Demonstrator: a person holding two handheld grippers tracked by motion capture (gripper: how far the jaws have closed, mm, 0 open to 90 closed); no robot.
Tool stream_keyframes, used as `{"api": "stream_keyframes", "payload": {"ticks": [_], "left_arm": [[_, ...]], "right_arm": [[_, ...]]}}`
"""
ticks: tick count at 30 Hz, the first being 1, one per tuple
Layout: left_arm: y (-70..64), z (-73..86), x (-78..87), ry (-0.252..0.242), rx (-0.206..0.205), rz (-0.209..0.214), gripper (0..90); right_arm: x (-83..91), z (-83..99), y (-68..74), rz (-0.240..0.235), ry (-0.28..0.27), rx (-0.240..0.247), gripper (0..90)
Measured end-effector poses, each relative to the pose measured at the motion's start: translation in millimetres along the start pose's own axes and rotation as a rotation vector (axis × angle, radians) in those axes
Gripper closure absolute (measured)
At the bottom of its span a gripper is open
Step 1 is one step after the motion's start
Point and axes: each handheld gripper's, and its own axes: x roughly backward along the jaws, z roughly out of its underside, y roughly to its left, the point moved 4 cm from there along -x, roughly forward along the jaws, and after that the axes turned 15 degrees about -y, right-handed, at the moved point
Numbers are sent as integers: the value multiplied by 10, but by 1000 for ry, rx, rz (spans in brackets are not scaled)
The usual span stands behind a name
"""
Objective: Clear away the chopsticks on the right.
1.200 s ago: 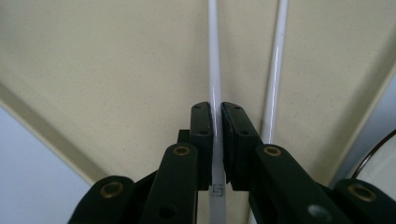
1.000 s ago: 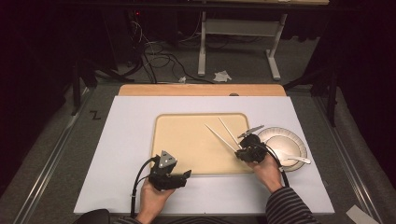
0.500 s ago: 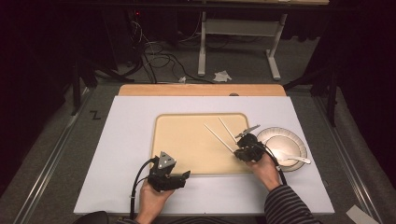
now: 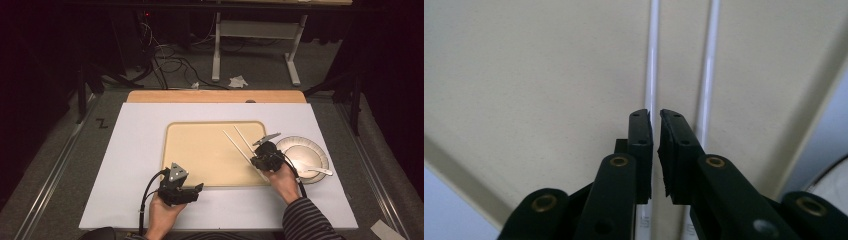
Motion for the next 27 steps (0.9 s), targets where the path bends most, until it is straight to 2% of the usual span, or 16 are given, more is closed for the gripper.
{"api": "stream_keyframes", "payload": {"ticks": [3, 4, 10, 11, 13, 14, 18, 20, 22, 25, 27], "left_arm": [[6, 2, 9, 5, -9, 1, 329], [7, 1, 9, 4, -8, -1, 329], [4, 1, 8, 0, -7, -2, 329], [3, 1, 9, -2, -5, -2, 329], [3, 1, 9, -2, -5, -3, 329], [4, 1, 9, -2, -5, -4, 329], [7, 6, 13, -1, -7, -7, 329], [7, 4, 13, -5, -3, -7, 329], [12, 3, 18, -3, -5, -8, 329], [18, -2, 24, -7, -2, -12, 329], [24, -6, 30, -8, -2, -14, 329]], "right_arm": [[-4, 2, -27, 11, -8, -13, 888], [2, 6, -57, 28, -7, -35, 894], [24, -3, -65, 41, -24, -32, 898], [54, -38, -49, 39, -53, -25, 898], [60, -49, -38, 36, -63, -19, 897], [52, -66, -3, 14, -71, 0, 897], [-27, -66, 63, -29, -46, 18, 897], [-68, -61, 76, -28, -32, 7, 897], [-87, -63, 66, -34, -35, 15, 897], [-130, -65, 38, -36, -35, -2, 897], [-142, -73, 11, -20, -43, -13, 897]]}}
